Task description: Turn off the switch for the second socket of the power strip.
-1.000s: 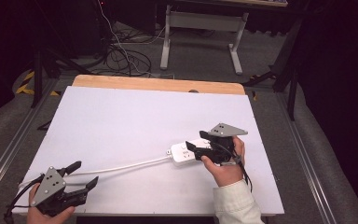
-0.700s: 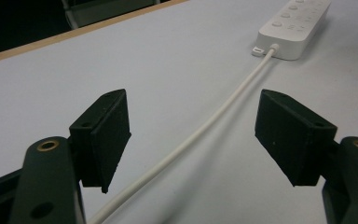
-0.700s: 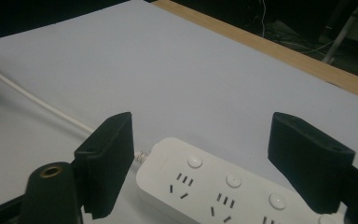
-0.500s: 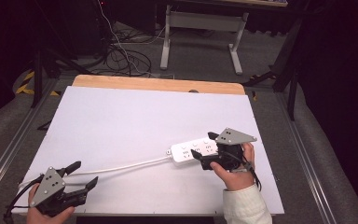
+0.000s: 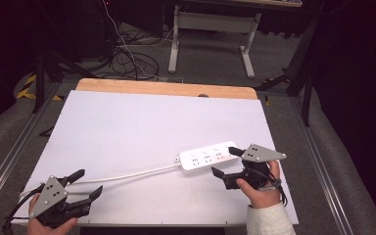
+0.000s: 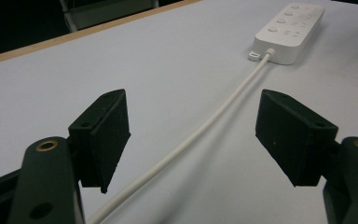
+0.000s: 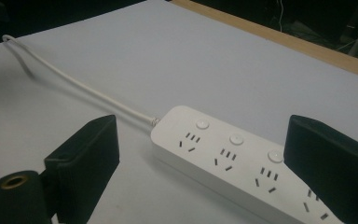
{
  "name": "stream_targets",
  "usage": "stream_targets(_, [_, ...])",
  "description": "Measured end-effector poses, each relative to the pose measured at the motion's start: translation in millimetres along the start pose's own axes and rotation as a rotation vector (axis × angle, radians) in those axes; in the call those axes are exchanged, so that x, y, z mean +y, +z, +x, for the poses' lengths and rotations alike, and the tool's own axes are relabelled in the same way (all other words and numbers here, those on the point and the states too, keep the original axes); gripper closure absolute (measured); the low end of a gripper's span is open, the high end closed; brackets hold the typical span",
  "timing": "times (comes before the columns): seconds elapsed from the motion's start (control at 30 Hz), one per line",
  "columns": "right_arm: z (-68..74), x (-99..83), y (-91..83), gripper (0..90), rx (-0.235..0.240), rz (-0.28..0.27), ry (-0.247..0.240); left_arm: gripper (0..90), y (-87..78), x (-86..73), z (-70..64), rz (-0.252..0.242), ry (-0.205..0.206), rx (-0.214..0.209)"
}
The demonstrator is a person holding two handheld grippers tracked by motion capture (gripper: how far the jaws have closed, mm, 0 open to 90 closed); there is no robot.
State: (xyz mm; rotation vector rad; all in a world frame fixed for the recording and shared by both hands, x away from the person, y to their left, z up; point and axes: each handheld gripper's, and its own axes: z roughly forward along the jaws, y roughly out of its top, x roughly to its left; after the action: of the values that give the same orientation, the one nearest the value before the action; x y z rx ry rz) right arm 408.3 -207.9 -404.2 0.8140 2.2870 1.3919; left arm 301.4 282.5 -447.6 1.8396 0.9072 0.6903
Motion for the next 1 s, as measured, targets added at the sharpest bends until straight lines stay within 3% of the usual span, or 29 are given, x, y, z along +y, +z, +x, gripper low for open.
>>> stream_targets(0.4, [-5.1, -26.5, -7.3, 9.6, 0.037, -0.008, 0.010, 26.1, -1.0, -0.5, 0.8, 0.003, -0.002, -0.009])
stream_targets(0.5, [-6.5, -33.0, -8.0, 9.6, 0.032, -0.007, 0.022, 25.9, -0.5, -1.0, 1.4, 0.006, -0.004, -0.012])
stream_targets(0.7, [-5.1, -44.5, -9.3, 9.6, 0.024, 0.003, 0.000, 25.5, -1.1, -1.5, 1.1, 0.004, -0.010, -0.017])
stream_targets(1.0, [-6.2, -65.6, -8.0, 9.6, 0.018, 0.032, 0.022, 24.3, -1.3, -5.7, -0.1, 0.010, 0.030, -0.019])
